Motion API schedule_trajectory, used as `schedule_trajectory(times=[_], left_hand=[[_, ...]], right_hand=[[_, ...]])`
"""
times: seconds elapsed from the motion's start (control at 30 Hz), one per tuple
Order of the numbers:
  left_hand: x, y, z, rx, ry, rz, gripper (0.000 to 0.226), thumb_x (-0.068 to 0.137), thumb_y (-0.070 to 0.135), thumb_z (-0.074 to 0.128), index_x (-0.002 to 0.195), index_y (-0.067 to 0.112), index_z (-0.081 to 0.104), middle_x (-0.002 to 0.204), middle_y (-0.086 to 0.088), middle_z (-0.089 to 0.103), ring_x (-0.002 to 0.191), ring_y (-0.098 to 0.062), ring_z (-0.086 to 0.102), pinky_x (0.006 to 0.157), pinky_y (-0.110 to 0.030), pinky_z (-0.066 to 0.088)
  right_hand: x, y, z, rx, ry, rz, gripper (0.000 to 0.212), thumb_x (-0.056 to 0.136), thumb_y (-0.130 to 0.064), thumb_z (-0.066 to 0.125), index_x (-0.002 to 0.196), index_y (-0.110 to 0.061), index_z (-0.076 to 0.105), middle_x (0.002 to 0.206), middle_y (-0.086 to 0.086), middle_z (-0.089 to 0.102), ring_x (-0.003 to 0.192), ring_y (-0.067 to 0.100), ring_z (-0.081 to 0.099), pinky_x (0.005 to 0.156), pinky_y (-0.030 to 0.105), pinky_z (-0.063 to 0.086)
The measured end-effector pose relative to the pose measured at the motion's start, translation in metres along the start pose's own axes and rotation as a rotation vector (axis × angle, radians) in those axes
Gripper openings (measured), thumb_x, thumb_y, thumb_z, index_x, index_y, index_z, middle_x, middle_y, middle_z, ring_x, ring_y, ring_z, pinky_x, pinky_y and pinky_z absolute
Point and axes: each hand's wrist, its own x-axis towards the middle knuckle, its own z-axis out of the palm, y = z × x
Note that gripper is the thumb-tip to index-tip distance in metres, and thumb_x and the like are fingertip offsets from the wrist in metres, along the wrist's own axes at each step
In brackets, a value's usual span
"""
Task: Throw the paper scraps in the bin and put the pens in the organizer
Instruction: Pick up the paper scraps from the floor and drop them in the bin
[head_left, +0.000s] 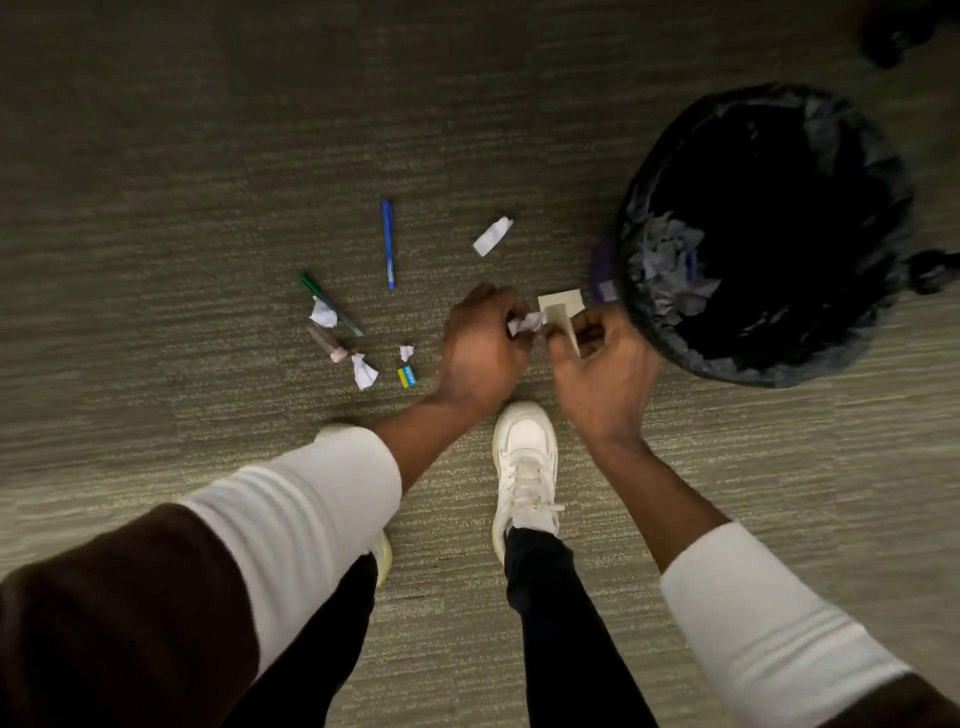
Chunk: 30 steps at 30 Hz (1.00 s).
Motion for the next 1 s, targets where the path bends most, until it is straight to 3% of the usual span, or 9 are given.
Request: schedule_trajectory(times=[0.07,0.17,0.3,0.43,0.6,0.67,0.77,0.87,1.0], left_hand=[[0.009,0.033,-0.008,-0.030,0.046,0.043,0.013,0.078,0.011,0.081,0.077,0.008,0.068,0.079,-0.007,0.067,0.072,-0.024,0.061,0.065,-0.035,0.045],[0.020,0.081,-0.016,-0.094,0.046,0.088,0.013,0.077,0.007,0.082,0.078,0.008,0.069,0.080,-0.006,0.068,0.070,-0.014,0.054,0.063,-0.027,0.038],[0.026,0.128,-0.012,-0.048,-0.048,0.145,0.013,0.087,0.005,0.078,0.099,0.008,0.075,0.101,-0.006,0.072,0.085,-0.019,0.067,0.074,-0.030,0.054],[0.029,0.161,0.003,0.018,-0.073,0.192,0.011,0.093,0.003,0.069,0.102,0.005,0.073,0.108,-0.013,0.070,0.091,-0.028,0.070,0.076,-0.033,0.052],[0.035,0.186,0.019,-0.009,-0.216,0.173,0.050,0.093,0.014,0.071,0.141,0.005,0.059,0.134,-0.018,0.065,0.124,-0.034,0.063,0.103,-0.040,0.052],[0.033,0.184,0.019,-0.028,-0.228,0.166,0.055,0.091,0.013,0.071,0.143,0.005,0.055,0.137,-0.018,0.063,0.128,-0.034,0.062,0.104,-0.042,0.052],[0.024,0.163,0.013,-0.010,-0.164,0.157,0.036,0.093,0.015,0.066,0.127,0.010,0.060,0.118,-0.011,0.072,0.103,-0.031,0.072,0.082,-0.039,0.061],[0.013,0.126,0.003,0.078,-0.155,0.076,0.021,0.093,0.022,0.059,0.113,0.020,0.063,0.101,-0.001,0.076,0.085,-0.026,0.074,0.071,-0.038,0.061],[-0.001,0.064,-0.011,0.224,-0.202,-0.057,0.017,0.089,0.028,0.056,0.104,0.026,0.065,0.099,0.000,0.078,0.090,-0.029,0.074,0.072,-0.035,0.054]], right_hand=[[0.010,-0.009,-0.023,0.093,0.067,0.061,0.021,0.085,-0.026,0.084,0.092,-0.012,0.070,0.074,-0.008,0.069,0.056,-0.003,0.059,0.055,0.003,0.039],[0.031,-0.011,-0.056,0.230,0.178,0.180,0.019,0.085,-0.022,0.086,0.092,-0.016,0.069,0.074,-0.014,0.070,0.056,-0.009,0.066,0.053,0.002,0.045],[0.055,0.001,-0.093,0.339,0.257,0.365,0.022,0.083,-0.025,0.087,0.090,-0.018,0.067,0.077,-0.004,0.076,0.059,0.009,0.077,0.052,0.035,0.065],[0.068,0.015,-0.111,0.404,0.193,0.480,0.020,0.086,-0.018,0.085,0.092,-0.013,0.067,0.075,-0.002,0.076,0.058,0.015,0.079,0.056,0.044,0.068],[0.079,0.031,-0.116,0.382,0.175,0.527,0.024,0.088,-0.022,0.075,0.108,-0.012,0.067,0.083,0.000,0.079,0.077,0.016,0.082,0.079,0.046,0.069],[0.078,0.031,-0.115,0.352,0.188,0.496,0.024,0.085,-0.022,0.072,0.108,-0.014,0.070,0.082,-0.006,0.079,0.081,0.012,0.080,0.083,0.043,0.068],[0.069,0.021,-0.106,0.282,0.148,0.356,0.017,0.083,-0.021,0.068,0.099,-0.019,0.074,0.071,-0.022,0.076,0.069,-0.002,0.076,0.069,0.034,0.068],[0.055,0.009,-0.084,0.252,0.010,0.195,0.013,0.087,-0.017,0.069,0.098,-0.015,0.075,0.080,-0.008,0.079,0.072,0.012,0.078,0.069,0.041,0.067],[0.041,0.003,-0.040,0.050,-0.246,-0.033,0.016,0.083,-0.013,0.068,0.097,-0.020,0.074,0.085,-0.004,0.079,0.075,0.014,0.076,0.072,0.034,0.063]])
